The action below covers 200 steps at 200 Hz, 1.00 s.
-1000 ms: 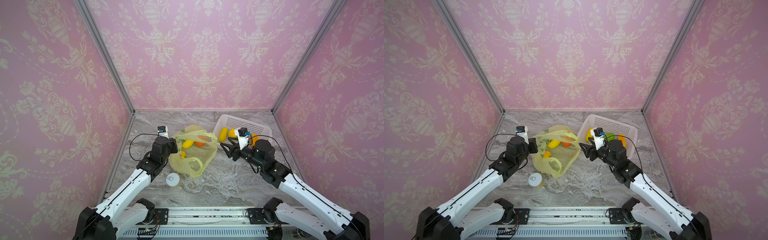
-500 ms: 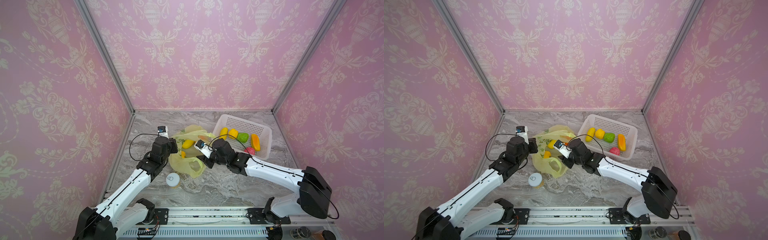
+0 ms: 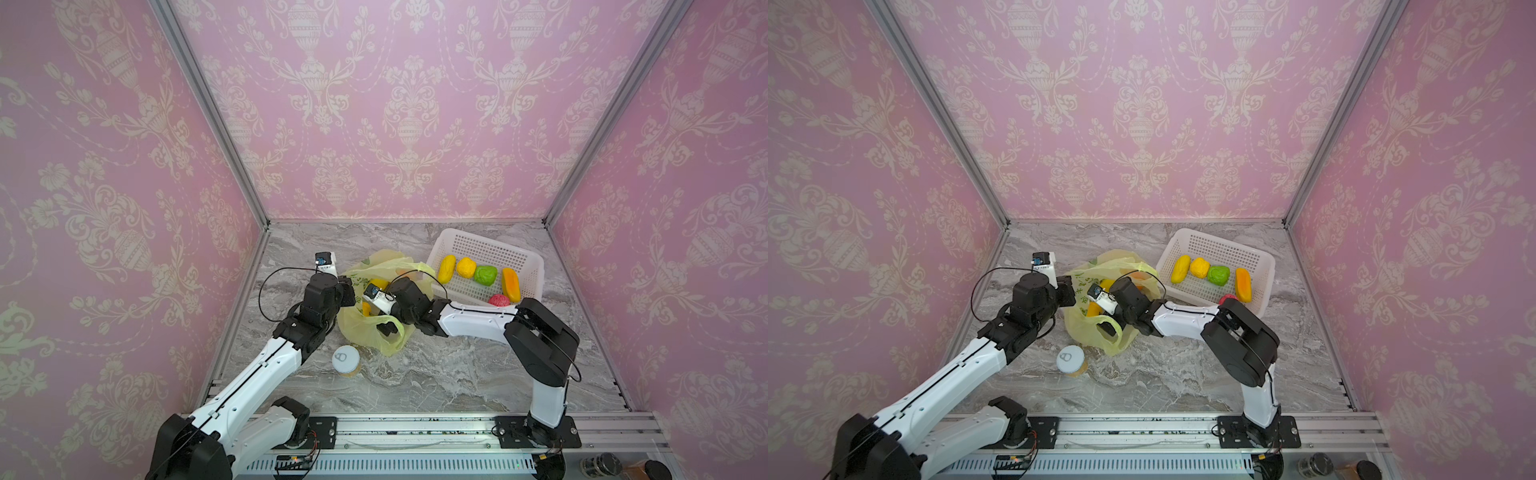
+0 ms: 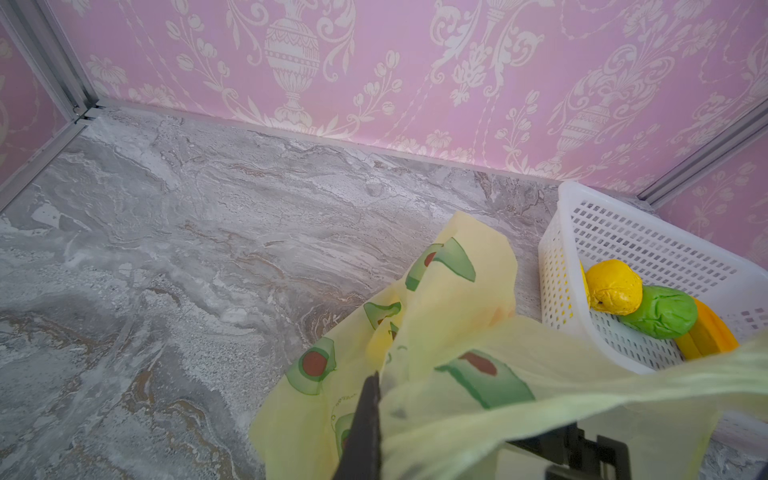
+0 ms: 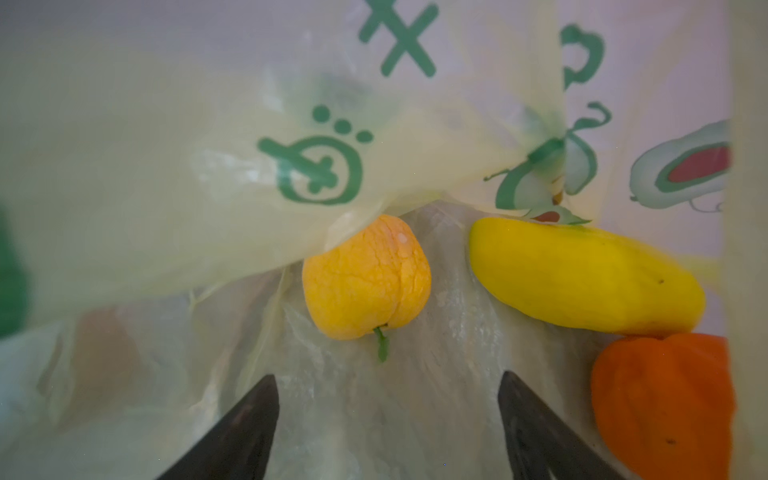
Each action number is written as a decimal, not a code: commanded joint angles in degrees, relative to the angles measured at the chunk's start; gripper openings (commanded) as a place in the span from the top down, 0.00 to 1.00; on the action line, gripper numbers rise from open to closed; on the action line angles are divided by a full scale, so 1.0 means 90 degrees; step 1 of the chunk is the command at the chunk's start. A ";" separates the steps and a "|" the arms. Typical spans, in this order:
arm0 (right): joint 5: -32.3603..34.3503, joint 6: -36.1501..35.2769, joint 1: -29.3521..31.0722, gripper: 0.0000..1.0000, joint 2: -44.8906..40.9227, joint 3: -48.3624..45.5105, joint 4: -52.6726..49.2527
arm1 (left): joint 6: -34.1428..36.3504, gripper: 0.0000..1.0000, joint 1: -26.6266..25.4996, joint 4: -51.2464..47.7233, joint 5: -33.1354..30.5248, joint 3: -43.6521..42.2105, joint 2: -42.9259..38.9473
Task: Untie the knot of the plastic bag and take out the fruit
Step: 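Move the right gripper back over the bag mouth, then reach the right gripper into the bag and grasp the orange-yellow fruit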
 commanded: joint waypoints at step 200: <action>0.0808 -0.0306 0.0314 0.12 0.2011 0.2751 -0.2275 | 0.0009 1.00 0.0051 -0.0044 0.0104 -0.0056 -0.0086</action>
